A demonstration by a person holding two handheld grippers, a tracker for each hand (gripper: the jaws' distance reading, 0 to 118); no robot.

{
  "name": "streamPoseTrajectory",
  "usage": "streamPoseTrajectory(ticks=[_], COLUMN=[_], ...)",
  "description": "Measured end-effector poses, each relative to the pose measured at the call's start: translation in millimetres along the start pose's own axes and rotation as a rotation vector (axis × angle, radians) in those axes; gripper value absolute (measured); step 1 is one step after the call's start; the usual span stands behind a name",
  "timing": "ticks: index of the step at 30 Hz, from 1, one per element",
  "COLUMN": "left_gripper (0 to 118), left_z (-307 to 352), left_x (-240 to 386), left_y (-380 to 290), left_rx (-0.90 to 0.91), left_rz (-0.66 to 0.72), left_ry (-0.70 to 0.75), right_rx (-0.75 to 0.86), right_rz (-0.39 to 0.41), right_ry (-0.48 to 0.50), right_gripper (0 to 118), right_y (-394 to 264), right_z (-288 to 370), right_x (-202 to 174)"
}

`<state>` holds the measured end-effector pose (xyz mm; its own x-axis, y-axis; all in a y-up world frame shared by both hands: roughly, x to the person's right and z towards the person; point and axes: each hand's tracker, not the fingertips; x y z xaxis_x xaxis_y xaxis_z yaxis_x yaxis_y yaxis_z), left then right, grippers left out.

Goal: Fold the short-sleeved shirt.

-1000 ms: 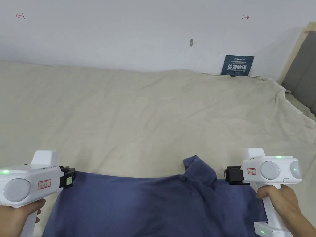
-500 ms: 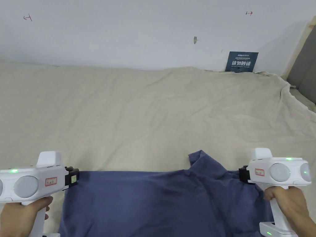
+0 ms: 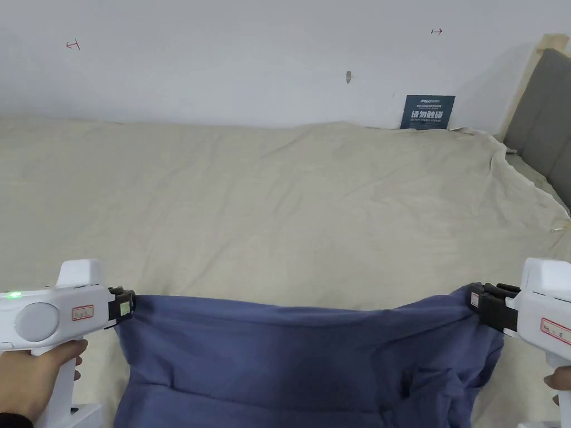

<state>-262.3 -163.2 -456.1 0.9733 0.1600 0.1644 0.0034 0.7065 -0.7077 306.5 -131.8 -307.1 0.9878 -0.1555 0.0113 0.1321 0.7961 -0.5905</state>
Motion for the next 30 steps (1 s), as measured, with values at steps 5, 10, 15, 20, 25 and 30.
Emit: streamPoseTrajectory(ticks=[5, 10, 15, 20, 25, 30], left_gripper=[2, 2, 2, 2, 2, 2], left_z=[34, 45, 42, 29, 25, 20], left_x=[-4, -9, -14, -25, -26, -25], left_y=[-36, -82, -126, -162, -182, -191], left_rx=[-0.021, -0.075, -0.133, -0.172, -0.189, -0.195], left_rz=[-0.031, -0.033, -0.022, -0.049, -0.075, -0.072], left_ry=[0.004, 0.006, 0.019, 0.027, 0.037, 0.054], right_rx=[0.007, -0.028, -0.106, -0.191, -0.263, -0.294], right_rz=[-0.033, -0.068, -0.122, -0.151, -0.142, -0.132], right_ry=[0.016, 0.002, -0.028, -0.076, -0.123, -0.158], right_gripper=[4, 4, 4, 4, 4, 4], right_y=[-38, -86, -134, -174, -199, -209], right_z=[40, 59, 61, 48, 27, 18], right_x=[-3, -7, -7, -5, -3, -3])
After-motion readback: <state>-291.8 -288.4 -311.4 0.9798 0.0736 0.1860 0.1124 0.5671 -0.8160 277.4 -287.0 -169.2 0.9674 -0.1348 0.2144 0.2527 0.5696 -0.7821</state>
